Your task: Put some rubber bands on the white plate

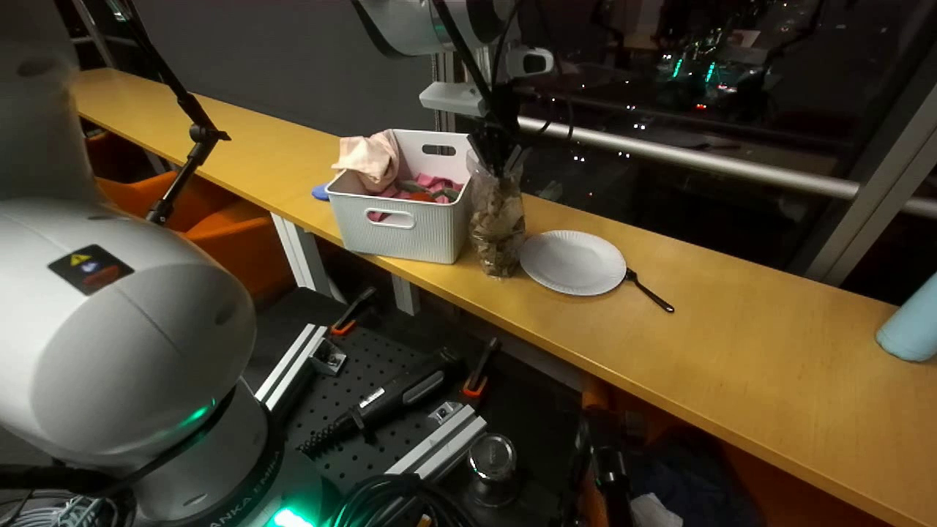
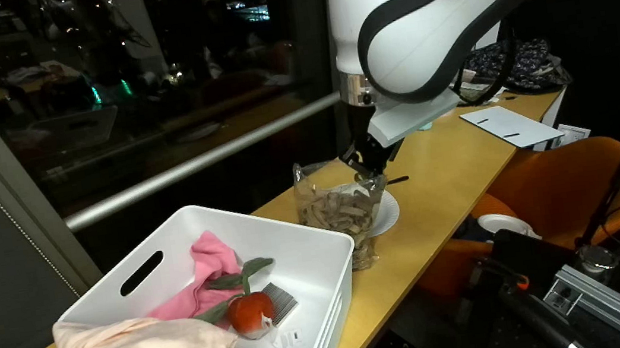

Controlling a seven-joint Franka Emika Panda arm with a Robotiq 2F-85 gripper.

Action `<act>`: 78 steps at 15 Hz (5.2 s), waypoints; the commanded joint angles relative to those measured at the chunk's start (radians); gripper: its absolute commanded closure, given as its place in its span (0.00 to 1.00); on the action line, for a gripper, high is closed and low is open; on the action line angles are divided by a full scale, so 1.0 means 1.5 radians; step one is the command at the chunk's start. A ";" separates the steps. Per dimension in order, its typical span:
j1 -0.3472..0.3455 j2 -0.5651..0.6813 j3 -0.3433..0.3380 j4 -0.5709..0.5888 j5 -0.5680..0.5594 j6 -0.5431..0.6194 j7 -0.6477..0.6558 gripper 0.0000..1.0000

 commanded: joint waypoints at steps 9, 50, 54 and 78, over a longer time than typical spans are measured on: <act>-0.047 -0.039 -0.004 0.003 -0.017 0.076 0.039 0.98; -0.117 0.424 -0.026 0.432 0.268 -0.033 -0.155 0.65; -0.116 0.432 -0.027 0.439 0.267 -0.037 -0.146 0.42; -0.014 -0.011 -0.037 0.148 0.021 -0.047 0.043 0.30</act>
